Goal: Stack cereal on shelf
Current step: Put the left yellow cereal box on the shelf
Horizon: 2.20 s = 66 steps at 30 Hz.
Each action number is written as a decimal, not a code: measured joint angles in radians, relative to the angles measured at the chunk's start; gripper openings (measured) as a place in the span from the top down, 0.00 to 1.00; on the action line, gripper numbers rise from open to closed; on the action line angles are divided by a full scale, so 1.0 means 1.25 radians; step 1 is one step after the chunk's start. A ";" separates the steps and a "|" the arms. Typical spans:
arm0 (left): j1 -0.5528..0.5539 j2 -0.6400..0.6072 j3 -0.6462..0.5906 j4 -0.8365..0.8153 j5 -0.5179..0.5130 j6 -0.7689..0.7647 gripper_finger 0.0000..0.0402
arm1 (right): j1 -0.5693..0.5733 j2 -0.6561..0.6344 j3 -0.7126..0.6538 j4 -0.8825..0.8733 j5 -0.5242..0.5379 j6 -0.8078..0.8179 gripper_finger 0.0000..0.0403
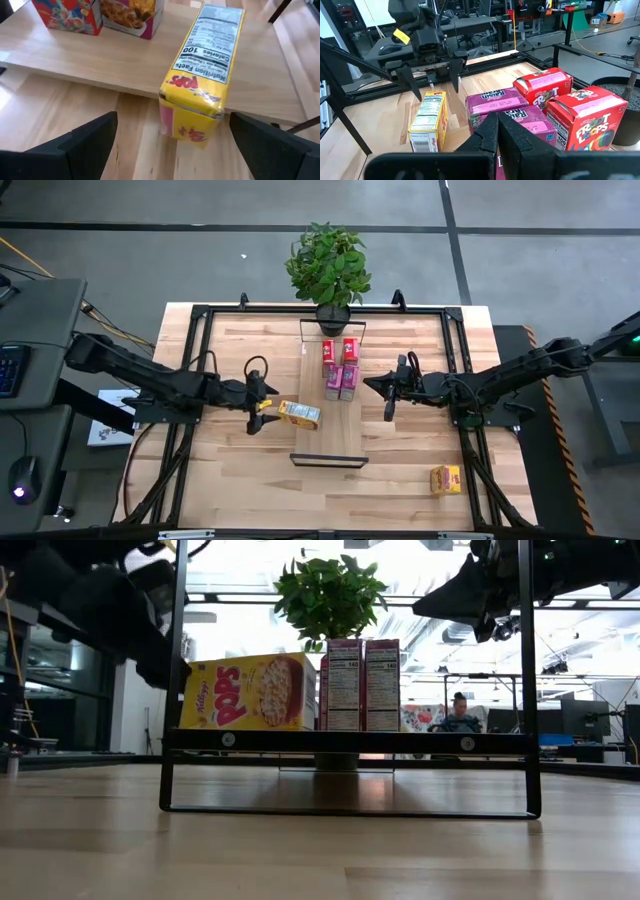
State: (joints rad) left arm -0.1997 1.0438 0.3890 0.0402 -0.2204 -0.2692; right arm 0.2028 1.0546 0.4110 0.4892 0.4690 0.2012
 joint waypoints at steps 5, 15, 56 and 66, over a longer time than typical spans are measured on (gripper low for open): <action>0.003 0.025 -0.084 0.216 0.040 0.029 0.06 | 0.000 0.000 0.000 -0.001 0.000 0.000 1.00; 0.005 0.025 -0.197 0.459 0.063 0.035 0.06 | 0.000 0.000 0.000 -0.005 0.035 0.000 1.00; 0.079 0.323 -0.122 0.615 0.204 0.049 0.12 | 0.000 0.000 -0.001 -0.030 0.041 0.006 1.00; 0.079 0.323 -0.122 0.616 0.213 0.049 0.44 | 0.000 0.000 -0.001 -0.030 0.041 0.006 1.00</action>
State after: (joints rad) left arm -0.1009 1.4479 0.2363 0.8097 0.0463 -0.2084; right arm 0.2028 1.0546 0.4099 0.4522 0.5205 0.2085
